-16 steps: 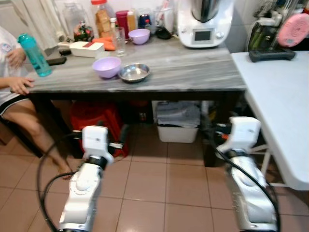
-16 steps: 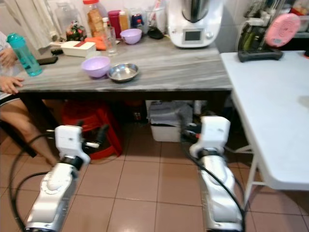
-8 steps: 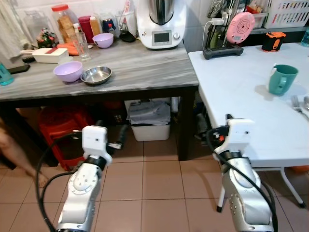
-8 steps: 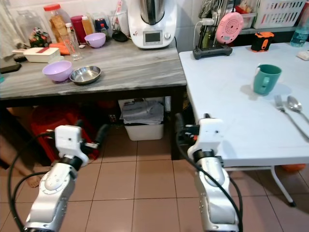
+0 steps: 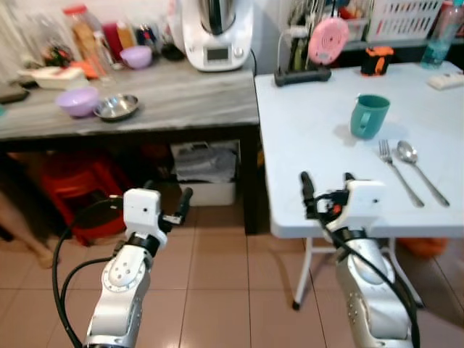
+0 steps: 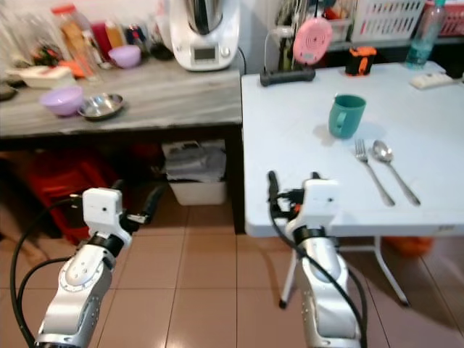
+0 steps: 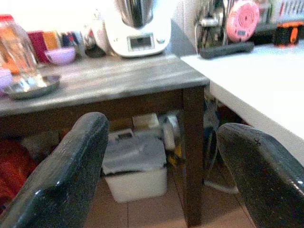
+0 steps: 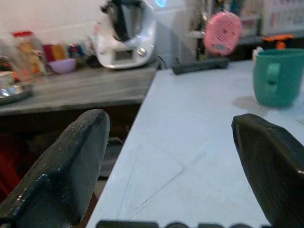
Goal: Setting the table
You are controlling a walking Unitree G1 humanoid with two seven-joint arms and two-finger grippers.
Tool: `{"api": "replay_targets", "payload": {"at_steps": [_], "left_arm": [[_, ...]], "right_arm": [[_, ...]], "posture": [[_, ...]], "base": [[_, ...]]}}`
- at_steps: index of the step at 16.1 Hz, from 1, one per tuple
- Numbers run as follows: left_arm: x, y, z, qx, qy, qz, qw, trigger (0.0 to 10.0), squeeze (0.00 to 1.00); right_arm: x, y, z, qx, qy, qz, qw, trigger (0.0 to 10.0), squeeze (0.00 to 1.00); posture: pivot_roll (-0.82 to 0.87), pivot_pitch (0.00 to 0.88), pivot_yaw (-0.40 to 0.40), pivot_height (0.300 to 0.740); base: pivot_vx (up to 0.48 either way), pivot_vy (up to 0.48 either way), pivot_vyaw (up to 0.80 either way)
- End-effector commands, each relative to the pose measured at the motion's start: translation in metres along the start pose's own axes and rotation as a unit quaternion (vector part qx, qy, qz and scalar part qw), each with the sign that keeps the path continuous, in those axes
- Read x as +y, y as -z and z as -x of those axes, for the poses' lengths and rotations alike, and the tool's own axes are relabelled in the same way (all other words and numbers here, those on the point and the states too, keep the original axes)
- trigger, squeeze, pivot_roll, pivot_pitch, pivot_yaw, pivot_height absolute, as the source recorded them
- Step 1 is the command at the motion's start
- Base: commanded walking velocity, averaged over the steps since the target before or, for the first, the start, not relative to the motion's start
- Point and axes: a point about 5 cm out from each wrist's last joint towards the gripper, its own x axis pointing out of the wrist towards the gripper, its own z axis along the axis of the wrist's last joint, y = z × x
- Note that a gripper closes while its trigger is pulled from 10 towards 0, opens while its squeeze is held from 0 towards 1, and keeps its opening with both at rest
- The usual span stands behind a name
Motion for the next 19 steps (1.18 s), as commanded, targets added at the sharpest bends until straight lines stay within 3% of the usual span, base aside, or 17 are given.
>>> {"api": "replay_targets", "payload": {"at_steps": [1, 3, 19], "left_arm": [[0.001, 0.003, 0.002, 0.01, 0.001, -0.003, 1.0, 10.0, 0.0], [0.001, 0.003, 0.002, 0.01, 0.0, -0.003, 1.0, 10.0, 0.0], [0.003, 0.005, 0.005, 0.012, -0.006, 0.002, 1.0, 10.0, 0.0]], "right_arm": [[0.002, 0.002, 0.003, 0.004, -0.005, -0.004, 1.0, 10.0, 0.0], [0.005, 0.002, 0.004, 0.006, -0.013, -0.006, 1.0, 10.0, 0.0], [0.019, 0.013, 0.009, 0.046, -0.041, -0.006, 0.998, 10.0, 0.0]], "posture": [[-0.04, 0.0, 0.125, 0.74], [-0.04, 0.0, 0.126, 0.74], [-0.03, 0.0, 0.134, 0.74]], "base": [[0.0, -0.442, 0.0], [0.0, -0.411, 0.0], [0.0, 0.0, 0.0]]}}
